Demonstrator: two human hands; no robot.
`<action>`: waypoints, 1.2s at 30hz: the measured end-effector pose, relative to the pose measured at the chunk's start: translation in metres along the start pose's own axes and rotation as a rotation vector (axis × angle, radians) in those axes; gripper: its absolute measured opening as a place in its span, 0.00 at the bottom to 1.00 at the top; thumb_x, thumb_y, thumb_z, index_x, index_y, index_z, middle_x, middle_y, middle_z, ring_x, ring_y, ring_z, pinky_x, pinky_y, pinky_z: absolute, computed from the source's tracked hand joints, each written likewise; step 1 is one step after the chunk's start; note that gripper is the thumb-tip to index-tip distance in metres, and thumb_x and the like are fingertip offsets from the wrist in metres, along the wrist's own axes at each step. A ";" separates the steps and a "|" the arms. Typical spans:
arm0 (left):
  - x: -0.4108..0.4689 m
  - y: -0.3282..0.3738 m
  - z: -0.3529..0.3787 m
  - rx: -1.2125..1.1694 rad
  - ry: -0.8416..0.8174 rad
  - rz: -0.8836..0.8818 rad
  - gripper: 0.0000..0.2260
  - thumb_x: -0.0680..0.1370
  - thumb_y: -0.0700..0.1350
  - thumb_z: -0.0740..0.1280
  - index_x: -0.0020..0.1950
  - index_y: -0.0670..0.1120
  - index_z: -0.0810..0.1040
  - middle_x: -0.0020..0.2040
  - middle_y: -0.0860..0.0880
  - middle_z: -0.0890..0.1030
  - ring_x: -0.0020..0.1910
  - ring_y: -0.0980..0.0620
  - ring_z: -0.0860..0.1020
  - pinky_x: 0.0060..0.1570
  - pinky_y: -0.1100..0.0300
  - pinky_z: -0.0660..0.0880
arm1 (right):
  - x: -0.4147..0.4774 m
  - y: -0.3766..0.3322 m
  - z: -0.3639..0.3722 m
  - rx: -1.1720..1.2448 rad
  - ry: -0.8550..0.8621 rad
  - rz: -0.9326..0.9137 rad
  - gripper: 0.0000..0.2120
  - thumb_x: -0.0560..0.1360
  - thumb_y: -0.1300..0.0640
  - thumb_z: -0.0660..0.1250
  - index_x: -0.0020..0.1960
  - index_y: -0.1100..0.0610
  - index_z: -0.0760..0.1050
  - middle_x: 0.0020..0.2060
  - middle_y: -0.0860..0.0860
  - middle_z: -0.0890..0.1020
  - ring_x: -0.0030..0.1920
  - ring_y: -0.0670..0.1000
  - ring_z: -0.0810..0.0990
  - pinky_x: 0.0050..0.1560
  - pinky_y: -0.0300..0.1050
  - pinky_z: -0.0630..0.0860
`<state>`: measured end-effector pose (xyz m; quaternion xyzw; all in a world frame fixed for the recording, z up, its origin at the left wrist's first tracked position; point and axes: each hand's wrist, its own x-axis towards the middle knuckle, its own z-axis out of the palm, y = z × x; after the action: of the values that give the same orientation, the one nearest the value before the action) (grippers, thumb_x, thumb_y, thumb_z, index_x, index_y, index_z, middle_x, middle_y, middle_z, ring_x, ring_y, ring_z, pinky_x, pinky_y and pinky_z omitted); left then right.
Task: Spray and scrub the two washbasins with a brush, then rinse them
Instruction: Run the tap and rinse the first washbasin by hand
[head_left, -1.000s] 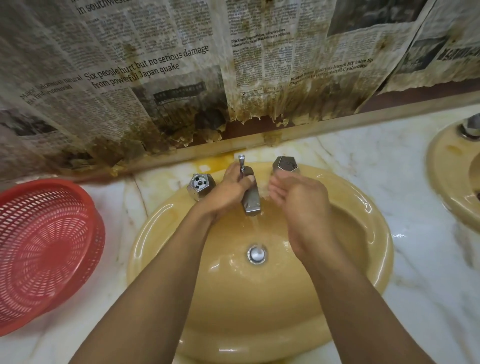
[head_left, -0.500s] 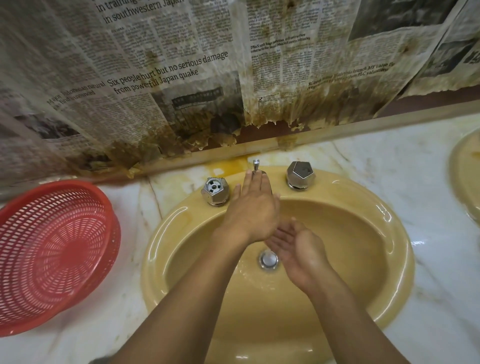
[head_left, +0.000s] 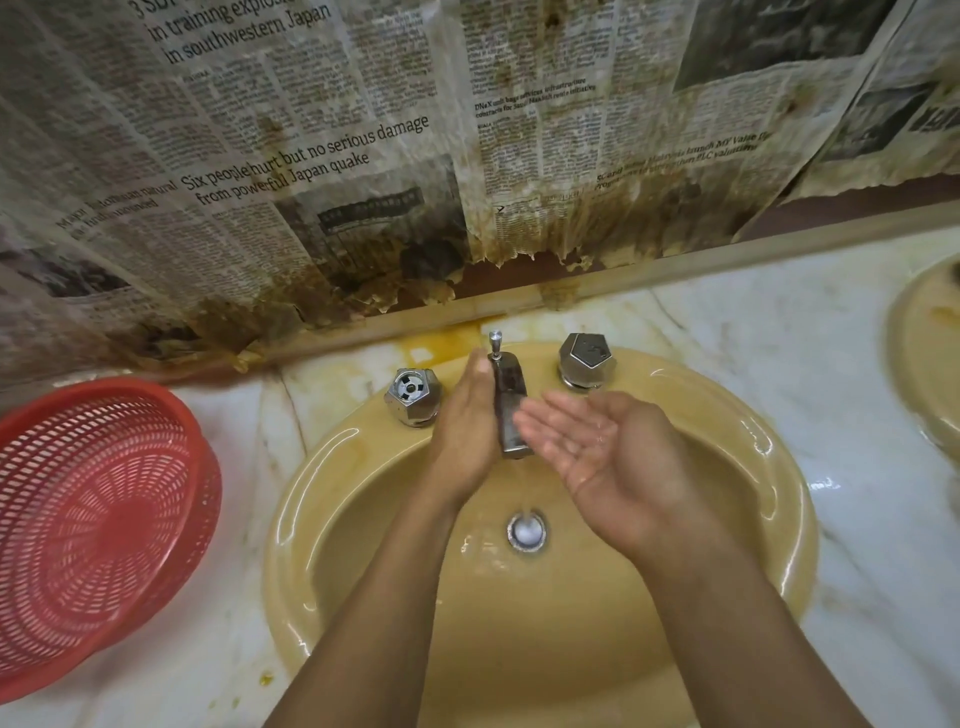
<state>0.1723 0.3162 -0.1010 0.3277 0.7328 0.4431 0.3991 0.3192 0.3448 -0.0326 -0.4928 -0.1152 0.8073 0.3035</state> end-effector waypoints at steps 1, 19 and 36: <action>0.015 0.001 0.000 -0.057 0.008 -0.048 0.34 0.80 0.72 0.48 0.69 0.51 0.80 0.66 0.50 0.82 0.68 0.51 0.77 0.73 0.48 0.69 | -0.005 -0.005 0.008 -0.048 -0.016 -0.019 0.16 0.83 0.59 0.57 0.60 0.70 0.76 0.51 0.65 0.85 0.52 0.61 0.86 0.57 0.51 0.82; 0.037 -0.008 0.008 -0.122 0.044 -0.040 0.30 0.82 0.70 0.47 0.69 0.56 0.79 0.66 0.54 0.81 0.67 0.55 0.77 0.74 0.50 0.68 | 0.036 0.043 -0.011 0.093 0.153 0.270 0.17 0.85 0.56 0.56 0.53 0.68 0.78 0.43 0.62 0.83 0.42 0.58 0.81 0.38 0.50 0.81; 0.005 0.000 0.009 -0.223 0.180 -0.026 0.20 0.87 0.56 0.50 0.67 0.55 0.79 0.65 0.55 0.81 0.65 0.58 0.78 0.68 0.60 0.71 | 0.009 -0.005 0.015 -0.007 0.076 -0.147 0.18 0.85 0.57 0.58 0.65 0.70 0.73 0.56 0.65 0.82 0.58 0.60 0.82 0.66 0.53 0.77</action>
<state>0.1777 0.3243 -0.1053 0.2310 0.7160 0.5441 0.3715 0.3051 0.3558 -0.0294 -0.5145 -0.1424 0.7631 0.3642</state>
